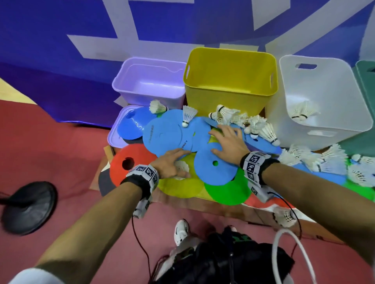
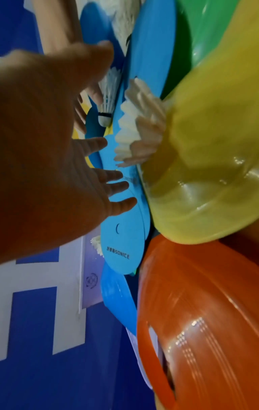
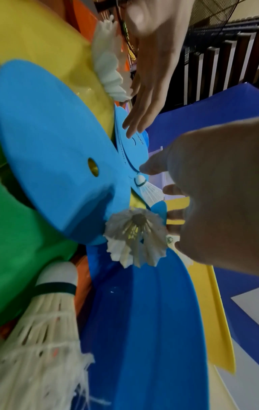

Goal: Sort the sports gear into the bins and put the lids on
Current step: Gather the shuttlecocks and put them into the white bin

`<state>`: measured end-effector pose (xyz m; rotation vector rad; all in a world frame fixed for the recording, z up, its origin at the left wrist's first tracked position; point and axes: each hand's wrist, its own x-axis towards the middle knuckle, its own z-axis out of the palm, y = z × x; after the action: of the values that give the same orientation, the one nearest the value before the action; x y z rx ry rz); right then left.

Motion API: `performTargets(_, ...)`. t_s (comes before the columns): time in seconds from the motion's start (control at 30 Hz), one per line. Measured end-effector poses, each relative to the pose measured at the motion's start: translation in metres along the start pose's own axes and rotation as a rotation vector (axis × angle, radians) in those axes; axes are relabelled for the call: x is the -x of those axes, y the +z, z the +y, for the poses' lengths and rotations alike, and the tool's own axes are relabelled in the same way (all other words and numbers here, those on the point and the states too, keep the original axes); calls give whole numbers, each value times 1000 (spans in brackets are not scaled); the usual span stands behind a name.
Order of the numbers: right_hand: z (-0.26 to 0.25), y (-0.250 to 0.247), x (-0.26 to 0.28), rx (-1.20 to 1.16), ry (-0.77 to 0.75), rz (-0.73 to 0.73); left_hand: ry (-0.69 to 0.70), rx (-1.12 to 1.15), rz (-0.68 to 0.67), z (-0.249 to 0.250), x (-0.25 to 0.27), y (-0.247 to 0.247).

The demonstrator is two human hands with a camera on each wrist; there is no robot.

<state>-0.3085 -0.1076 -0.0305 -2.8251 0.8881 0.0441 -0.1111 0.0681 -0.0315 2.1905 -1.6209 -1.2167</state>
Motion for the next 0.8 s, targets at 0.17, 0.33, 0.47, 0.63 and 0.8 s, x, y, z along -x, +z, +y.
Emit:
performTargets(0.17, 4, -6, 3, 47, 86, 14, 43, -194, -75, 5, 0, 5)
performTargets(0.33, 11, -9, 8, 126, 112, 17, 23, -237, -19, 5, -1, 3)
performTargets(0.47, 15, -10, 10, 171, 126, -25, -2, -278, 0, 12, -1, -1)
performTargets(0.63, 17, -11, 10, 235, 133, -70, -17, -214, 91, 24, 3, -9)
performTargets(0.8, 18, -11, 11, 260, 147, -98, -2, -139, 235, 36, 3, -22)
